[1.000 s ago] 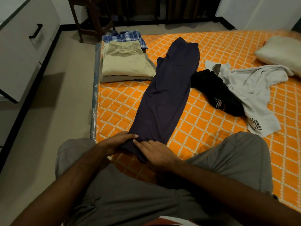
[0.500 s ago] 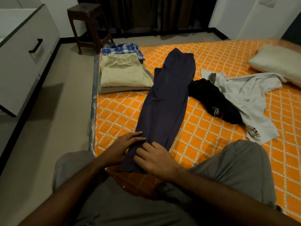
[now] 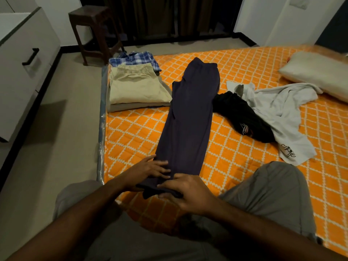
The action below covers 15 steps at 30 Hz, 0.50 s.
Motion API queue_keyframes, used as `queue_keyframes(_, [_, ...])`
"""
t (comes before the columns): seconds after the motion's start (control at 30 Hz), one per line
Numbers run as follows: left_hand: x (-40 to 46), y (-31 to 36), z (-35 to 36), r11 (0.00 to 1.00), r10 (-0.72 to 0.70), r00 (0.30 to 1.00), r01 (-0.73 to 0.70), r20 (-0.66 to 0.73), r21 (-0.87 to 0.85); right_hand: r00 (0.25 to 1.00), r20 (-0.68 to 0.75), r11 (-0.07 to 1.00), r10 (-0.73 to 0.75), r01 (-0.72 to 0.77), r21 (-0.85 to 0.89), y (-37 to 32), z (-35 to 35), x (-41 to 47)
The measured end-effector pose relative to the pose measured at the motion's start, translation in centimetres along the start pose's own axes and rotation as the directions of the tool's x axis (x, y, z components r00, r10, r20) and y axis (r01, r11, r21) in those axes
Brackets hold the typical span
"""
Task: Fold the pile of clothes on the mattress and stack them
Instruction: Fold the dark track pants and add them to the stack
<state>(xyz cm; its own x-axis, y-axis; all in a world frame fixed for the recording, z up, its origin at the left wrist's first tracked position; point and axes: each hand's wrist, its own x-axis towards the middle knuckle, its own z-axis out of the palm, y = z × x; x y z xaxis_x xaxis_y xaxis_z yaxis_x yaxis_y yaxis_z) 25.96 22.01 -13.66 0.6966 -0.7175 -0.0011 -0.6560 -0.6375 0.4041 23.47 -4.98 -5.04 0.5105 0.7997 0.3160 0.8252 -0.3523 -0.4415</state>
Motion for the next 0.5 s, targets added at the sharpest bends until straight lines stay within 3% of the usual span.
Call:
queue_keyframes(0.13, [0.8,2.7,-2.1,0.997,-0.009,0.990,0.019,0.137,-0.075,0.989,0.086,0.987,0.120,-0.128,0.099,0.3,-0.8,-0.7])
queue_keyframes(0.2, [0.6,3.2,-2.0,0.944,-0.124,0.986,0.152,0.112,-0.294,0.984,0.085,0.984,0.158,-0.164,0.068,0.9,-1.6,-0.1])
queue_keyframes(0.27, [0.7,3.3,-2.2,0.771,-0.272,0.960,0.263,0.074,-0.580,0.970,0.079,0.967,0.228,-0.236,0.096,1.9,-2.9,1.6])
queue_keyframes(0.4, [2.8,3.0,-3.1,0.439,-0.435,0.885,0.368,0.164,-0.820,0.902,0.052,0.850,0.428,-0.422,0.315,7.9,-4.8,6.3])
queue_keyframes(0.5, [4.9,1.4,-3.2,0.363,-0.560,0.821,0.366,0.113,-0.857,0.823,0.055,0.703,0.565,-0.515,0.490,14.0,-4.9,9.0])
